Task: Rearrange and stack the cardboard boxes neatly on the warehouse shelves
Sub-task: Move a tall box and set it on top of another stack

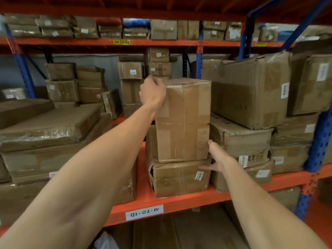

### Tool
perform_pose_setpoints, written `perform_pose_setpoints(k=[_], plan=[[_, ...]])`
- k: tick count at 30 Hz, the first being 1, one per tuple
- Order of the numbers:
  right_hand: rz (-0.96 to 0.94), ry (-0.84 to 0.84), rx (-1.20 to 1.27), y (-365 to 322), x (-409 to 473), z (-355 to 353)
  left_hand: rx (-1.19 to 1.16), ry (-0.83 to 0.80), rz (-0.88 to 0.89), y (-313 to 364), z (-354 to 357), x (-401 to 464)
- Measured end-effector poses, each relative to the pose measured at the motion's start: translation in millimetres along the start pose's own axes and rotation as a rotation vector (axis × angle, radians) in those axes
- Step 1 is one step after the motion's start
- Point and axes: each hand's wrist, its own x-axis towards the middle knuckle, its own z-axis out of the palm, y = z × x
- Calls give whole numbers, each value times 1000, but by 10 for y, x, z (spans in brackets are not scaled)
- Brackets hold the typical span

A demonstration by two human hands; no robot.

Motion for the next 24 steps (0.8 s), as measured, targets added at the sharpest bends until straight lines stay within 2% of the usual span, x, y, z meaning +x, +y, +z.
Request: perform_pose_setpoints(k=[3, 8, 12, 16, 18, 20, 22, 24], plan=[[5, 54, 57, -38, -19, 143, 54, 20, 22, 66, 15, -51], [-13, 54, 110, -122, -99, 99, 100, 26, 44, 103, -74, -34], [-19, 55, 103, -150, -134, 133, 7, -55, 12, 38, -130, -46], [3, 64, 45, -65, -144, 91, -138, -196, -103, -153, -136, -108], [5, 134, -30, 25, -109, 77, -220, -297, -153, -260, -142, -140], [-39, 272, -169, 119, -60, 92, -312, -370, -135, -365, -102, -151], [-129, 415, -339, 199, -9, 127, -378, -395, -132, -480, -63, -152], [-214, 474, -451, 264, 16, 180, -438, -360, -217, -615, -33, -153]])
